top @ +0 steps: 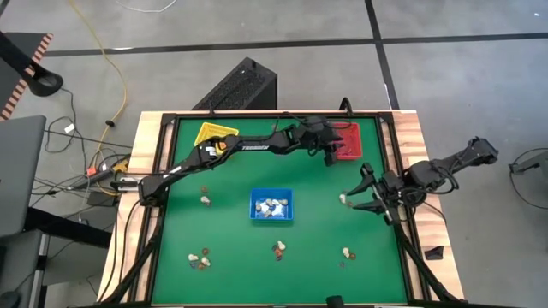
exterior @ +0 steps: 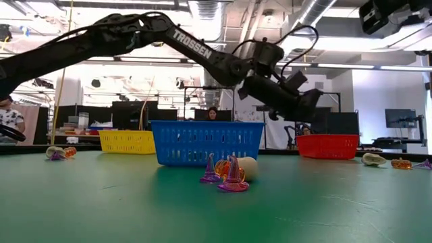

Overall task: Sort Halloween decoration
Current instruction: Put the purple witch hat toy into the red bin, then put the white skull toy into the blue bin

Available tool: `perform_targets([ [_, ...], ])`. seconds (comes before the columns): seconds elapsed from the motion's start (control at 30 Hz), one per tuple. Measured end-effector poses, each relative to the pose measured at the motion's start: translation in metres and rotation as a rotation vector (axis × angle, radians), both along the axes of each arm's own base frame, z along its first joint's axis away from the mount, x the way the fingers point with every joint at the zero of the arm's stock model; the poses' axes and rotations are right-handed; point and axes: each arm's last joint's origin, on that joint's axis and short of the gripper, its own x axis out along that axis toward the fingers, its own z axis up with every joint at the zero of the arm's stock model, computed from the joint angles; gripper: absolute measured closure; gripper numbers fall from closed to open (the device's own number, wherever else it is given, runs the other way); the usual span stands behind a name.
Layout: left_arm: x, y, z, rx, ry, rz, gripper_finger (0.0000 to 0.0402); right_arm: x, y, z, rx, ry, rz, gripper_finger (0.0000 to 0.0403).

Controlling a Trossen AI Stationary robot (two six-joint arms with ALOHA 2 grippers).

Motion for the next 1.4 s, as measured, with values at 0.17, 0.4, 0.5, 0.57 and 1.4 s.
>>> perform_targets([
  [0.17, -0.017, 0.004, 0.023, 0.027, 0.199, 0.039, 0.0240, 0.000, 0.000, -0.003, 0.004, 0.035, 0.001, 0.0182],
  [0.4, -0.105, -0.019, 0.158, 0.193, 0.552, 0.220, 0.0230, 0.001, 0.000, -0.005, -0.017, 0.045, 0.000, 0.0182],
  [0.5, -0.153, -0.031, 0.207, 0.214, 0.632, 0.361, 0.0235, 0.006, 0.001, -0.007, -0.099, 0.048, -0.032, 0.0182],
  [0.57, -0.179, -0.037, 0.221, 0.188, 0.711, 0.419, 0.0238, 0.011, 0.000, -0.010, -0.120, 0.066, -0.076, 0.0182],
  [1.4, -0.336, -0.176, 0.105, 0.053, 0.050, 0.040, 0.0269, 0.069, -0.014, -0.062, 0.173, 1.356, -0.591, 0.0182],
])
